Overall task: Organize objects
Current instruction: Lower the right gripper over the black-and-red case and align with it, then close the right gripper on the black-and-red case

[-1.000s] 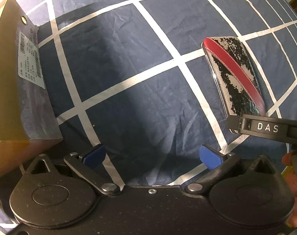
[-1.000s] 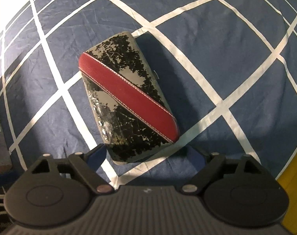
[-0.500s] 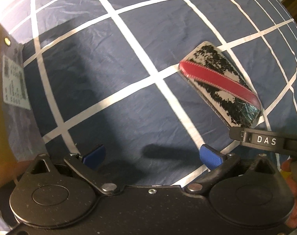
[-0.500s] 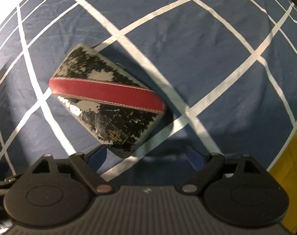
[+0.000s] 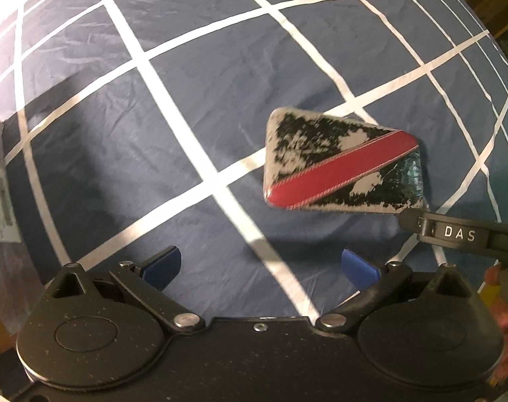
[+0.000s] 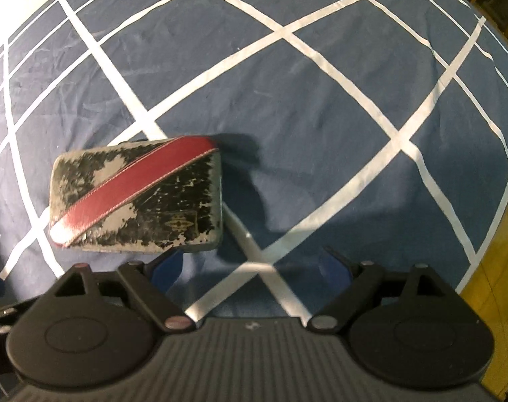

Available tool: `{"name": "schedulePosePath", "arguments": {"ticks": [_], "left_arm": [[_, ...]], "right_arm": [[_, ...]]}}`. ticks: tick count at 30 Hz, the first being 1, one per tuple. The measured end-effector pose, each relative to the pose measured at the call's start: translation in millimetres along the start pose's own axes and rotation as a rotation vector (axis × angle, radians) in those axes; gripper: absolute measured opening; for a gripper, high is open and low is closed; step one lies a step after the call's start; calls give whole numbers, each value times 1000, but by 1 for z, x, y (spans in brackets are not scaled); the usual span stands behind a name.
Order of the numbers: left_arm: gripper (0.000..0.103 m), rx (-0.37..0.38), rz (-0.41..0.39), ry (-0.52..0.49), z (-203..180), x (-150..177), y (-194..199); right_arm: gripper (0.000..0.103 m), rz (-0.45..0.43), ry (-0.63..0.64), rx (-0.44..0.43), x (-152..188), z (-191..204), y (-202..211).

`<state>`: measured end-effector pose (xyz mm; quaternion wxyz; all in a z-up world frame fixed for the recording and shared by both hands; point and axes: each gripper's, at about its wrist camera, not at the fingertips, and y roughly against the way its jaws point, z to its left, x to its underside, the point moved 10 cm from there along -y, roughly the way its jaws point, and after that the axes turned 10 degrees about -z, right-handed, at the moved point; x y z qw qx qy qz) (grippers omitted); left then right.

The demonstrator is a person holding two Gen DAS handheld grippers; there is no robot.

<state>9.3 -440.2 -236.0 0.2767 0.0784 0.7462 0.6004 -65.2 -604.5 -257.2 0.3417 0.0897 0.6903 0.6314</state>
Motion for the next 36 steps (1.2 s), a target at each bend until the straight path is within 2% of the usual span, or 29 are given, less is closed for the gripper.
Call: {"name": "schedulePosePath", "arguments": {"ticks": [5, 13, 28, 31, 32, 36], "left_arm": [[103, 8, -2, 5, -7, -13, -7], [103, 29, -1, 13, -16, -30, -18], [100, 82, 36, 1, -38, -44, -41], [97, 88, 39, 2, -42, -45, -43], [93, 89, 41, 5, -42, -45, -43], [90, 72, 45, -2, -44, -44, -45]], "right_arm": [[88, -12, 6, -61, -10, -5, 14], [90, -16, -38, -189, -41, 16, 13], [91, 77, -23, -230, -52, 42, -22], [91, 92, -26, -247, -50, 45, -24], [91, 92, -23, -247, -49, 45, -24], [90, 102, -10, -259, -49, 49, -27]]}}
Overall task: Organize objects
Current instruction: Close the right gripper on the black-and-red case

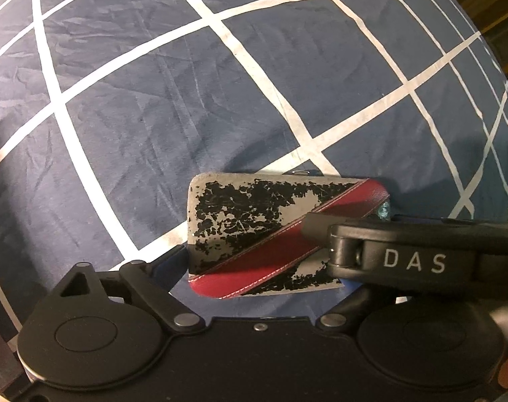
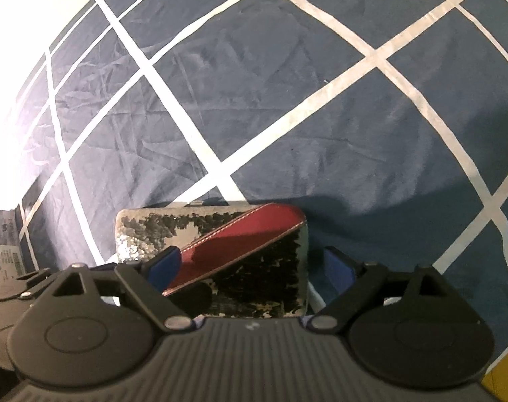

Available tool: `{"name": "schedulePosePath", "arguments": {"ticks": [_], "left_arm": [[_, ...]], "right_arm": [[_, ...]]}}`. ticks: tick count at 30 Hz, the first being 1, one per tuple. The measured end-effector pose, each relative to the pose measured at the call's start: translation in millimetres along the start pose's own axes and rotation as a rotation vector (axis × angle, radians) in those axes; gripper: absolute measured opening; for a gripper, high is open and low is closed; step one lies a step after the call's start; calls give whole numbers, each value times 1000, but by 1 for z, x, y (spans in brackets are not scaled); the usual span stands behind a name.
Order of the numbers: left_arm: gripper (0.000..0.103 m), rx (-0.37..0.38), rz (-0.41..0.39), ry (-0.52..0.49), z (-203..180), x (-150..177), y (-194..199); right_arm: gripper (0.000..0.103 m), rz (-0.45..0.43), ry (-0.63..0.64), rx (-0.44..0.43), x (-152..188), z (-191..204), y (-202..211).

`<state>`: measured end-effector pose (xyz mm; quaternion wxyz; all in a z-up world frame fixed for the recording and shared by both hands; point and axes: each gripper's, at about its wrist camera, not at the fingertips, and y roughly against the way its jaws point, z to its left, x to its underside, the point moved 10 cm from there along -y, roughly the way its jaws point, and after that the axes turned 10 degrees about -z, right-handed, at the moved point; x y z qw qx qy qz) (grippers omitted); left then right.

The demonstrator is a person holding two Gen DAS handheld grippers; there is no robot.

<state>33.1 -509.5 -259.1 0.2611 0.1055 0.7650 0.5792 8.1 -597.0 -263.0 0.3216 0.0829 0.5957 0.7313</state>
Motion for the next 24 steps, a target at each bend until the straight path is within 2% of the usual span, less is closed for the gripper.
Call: {"name": "schedulePosePath", "arguments": {"ticks": [4, 14, 24], "left_arm": [[87, -19, 2, 3, 2, 0, -1], [87, -22, -8, 28, 4, 1, -2], [86, -37, -20, 48, 10, 5, 9]], "right_arm": [[88, 6, 0, -11, -1, 1, -1], [82, -7, 56, 17, -4, 8, -3], [78, -21, 72, 7, -4, 16, 0]]}}
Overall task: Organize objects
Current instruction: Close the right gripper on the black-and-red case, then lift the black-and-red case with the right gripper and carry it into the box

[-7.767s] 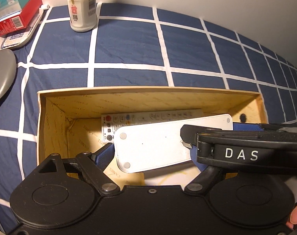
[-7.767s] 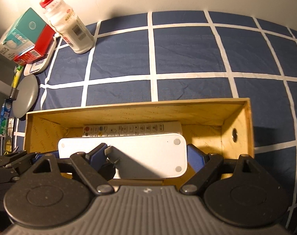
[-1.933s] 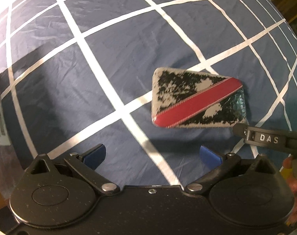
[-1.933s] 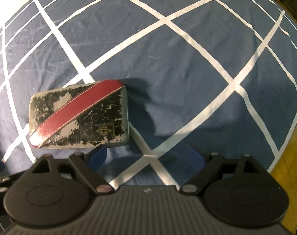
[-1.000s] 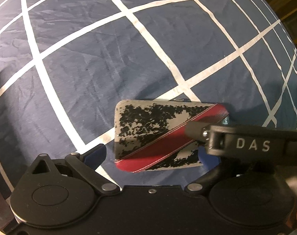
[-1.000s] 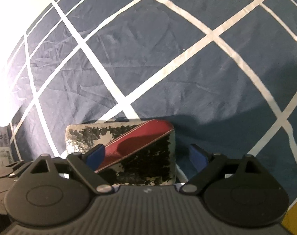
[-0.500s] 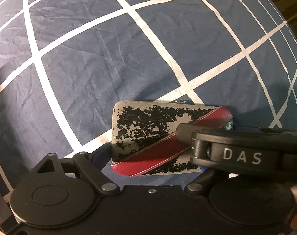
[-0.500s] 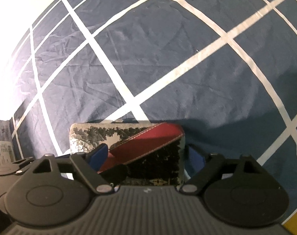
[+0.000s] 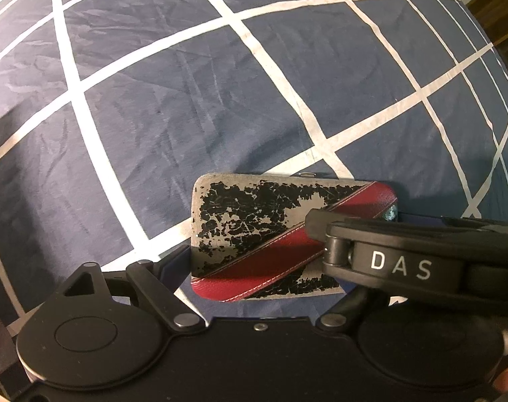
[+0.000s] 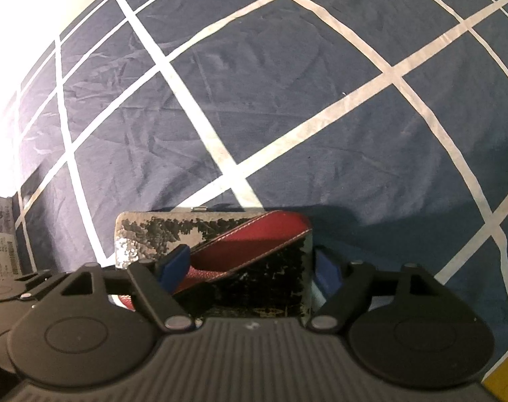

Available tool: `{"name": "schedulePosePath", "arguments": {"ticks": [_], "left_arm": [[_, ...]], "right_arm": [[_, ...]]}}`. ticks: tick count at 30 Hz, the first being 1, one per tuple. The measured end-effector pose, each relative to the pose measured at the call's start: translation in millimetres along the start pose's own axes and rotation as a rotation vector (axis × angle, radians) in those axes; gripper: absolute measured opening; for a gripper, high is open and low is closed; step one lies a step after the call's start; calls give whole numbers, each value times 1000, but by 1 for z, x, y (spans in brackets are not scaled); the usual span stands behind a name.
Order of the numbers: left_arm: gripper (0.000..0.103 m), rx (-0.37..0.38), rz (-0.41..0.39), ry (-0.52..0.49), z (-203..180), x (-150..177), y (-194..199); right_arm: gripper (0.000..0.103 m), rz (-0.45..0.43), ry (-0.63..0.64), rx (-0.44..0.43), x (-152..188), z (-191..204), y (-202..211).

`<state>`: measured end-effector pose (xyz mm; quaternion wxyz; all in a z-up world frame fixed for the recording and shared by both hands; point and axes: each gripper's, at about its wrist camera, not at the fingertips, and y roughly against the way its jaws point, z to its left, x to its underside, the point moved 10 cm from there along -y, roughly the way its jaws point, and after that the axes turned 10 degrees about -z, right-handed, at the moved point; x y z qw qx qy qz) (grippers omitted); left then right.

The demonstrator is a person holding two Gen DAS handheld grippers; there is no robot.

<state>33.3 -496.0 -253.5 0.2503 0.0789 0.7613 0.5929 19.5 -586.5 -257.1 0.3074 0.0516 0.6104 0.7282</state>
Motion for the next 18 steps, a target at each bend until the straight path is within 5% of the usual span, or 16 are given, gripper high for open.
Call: {"name": "schedulePosePath", "arguments": {"ticks": [18], "left_arm": [[86, -45, -113, 67, 61, 13, 89]], "right_arm": [[78, -83, 111, -56, 15, 93, 56]]}}
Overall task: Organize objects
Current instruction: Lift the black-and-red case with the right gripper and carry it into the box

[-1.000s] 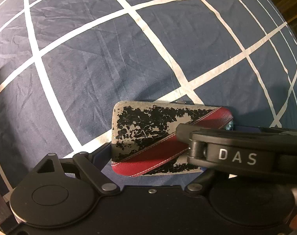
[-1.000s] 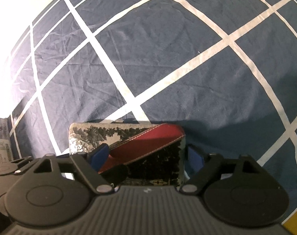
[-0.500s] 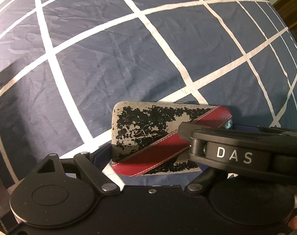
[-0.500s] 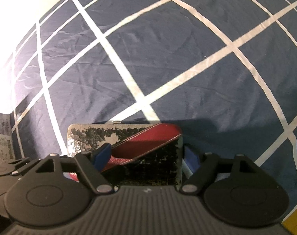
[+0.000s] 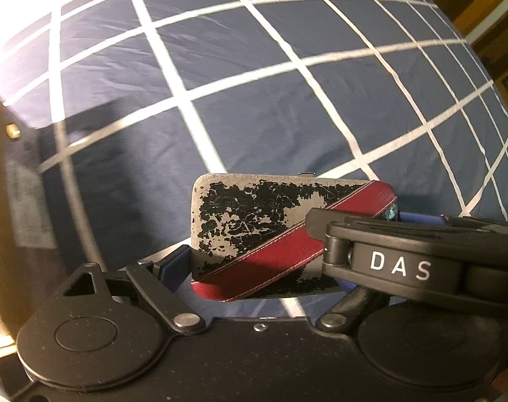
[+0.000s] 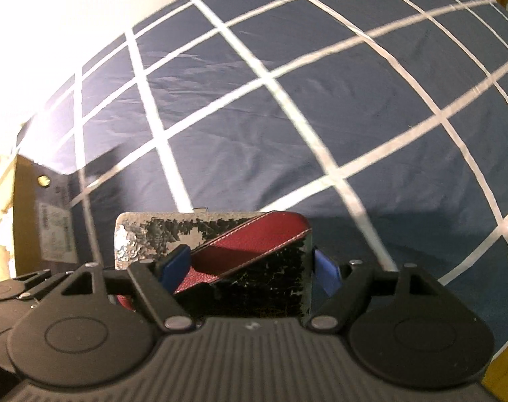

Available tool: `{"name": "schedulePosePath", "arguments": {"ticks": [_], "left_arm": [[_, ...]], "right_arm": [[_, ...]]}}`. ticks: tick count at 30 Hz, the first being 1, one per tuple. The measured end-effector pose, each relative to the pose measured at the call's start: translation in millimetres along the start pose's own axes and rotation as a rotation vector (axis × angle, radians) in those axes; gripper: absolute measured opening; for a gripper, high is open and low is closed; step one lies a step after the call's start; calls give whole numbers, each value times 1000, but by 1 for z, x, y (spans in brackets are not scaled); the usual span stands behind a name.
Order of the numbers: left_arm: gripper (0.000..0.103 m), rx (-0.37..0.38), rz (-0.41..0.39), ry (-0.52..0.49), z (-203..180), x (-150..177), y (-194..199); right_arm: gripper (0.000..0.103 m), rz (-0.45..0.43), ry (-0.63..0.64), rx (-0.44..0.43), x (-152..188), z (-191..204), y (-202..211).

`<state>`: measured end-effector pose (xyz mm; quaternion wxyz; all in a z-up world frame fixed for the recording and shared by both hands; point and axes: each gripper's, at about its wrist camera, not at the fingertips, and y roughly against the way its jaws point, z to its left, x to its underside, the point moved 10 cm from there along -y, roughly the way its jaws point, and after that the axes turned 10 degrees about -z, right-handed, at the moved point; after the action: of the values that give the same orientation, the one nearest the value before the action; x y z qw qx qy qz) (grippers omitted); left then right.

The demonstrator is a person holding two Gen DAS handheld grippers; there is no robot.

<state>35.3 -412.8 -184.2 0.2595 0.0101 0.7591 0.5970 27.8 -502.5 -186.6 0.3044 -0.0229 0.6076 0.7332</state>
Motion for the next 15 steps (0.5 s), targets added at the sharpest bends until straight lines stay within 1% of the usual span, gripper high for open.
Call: {"name": "schedulePosePath", "arguments": {"ticks": [7, 15], "left_arm": [[86, -20, -62, 41, 48, 6, 45], [85, -46, -124, 104, 116, 18, 96]], "right_arm": [[78, -41, 58, -27, 11, 65, 25], [78, -75, 135, -58, 26, 150, 46]]}}
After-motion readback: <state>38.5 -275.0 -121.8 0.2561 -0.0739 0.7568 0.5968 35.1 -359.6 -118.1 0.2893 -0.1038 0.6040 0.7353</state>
